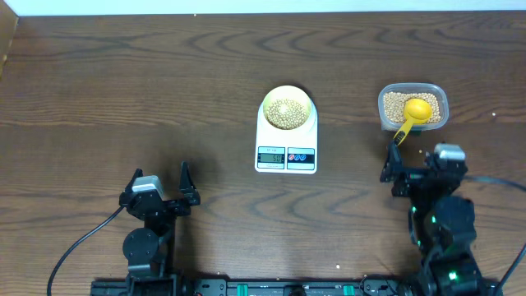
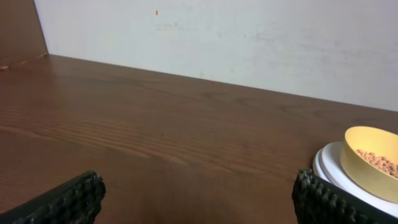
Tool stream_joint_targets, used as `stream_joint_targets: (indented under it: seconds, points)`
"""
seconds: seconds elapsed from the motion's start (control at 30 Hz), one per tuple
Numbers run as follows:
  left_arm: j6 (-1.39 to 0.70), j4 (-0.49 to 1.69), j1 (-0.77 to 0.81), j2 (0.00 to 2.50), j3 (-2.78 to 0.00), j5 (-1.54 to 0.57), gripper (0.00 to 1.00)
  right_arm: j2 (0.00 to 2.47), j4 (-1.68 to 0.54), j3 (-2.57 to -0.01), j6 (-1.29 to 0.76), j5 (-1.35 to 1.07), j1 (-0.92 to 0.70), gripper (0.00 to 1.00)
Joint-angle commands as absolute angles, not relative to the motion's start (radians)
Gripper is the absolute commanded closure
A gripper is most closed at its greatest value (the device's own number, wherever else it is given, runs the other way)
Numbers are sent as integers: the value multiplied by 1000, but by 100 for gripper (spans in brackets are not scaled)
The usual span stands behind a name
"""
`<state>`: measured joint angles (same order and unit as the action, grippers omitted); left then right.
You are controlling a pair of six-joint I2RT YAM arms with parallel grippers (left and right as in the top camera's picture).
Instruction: Scoop item into bowl and weigh 50g on scale
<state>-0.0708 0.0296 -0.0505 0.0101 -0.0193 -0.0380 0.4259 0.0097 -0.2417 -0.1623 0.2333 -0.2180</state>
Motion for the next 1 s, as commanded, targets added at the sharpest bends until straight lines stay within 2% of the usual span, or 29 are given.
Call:
stream_joint_targets:
  seconds: [0.0,0.23,0.4,0.57,0.77,0.97]
  points:
    - [-54,71,-54,4,-4,-6,2,333,27,-170,-152,256,-225,1]
    - [-54,71,-54,4,-4,-6,2,201,164,-10,-152,256,-225,1]
    - [-54,71,-54,4,-4,-6,2,165,156,-6,-152,253,-224,1]
    - [-54,71,-54,4,-4,-6,2,141,105,-6,-152,253,-224,1]
    - [-54,71,-54,4,-4,-6,2,14,-57,-6,-152,251,-215,1]
    - [-54,71,-54,4,-4,-6,2,5,-52,-6,-148,242,-175,1]
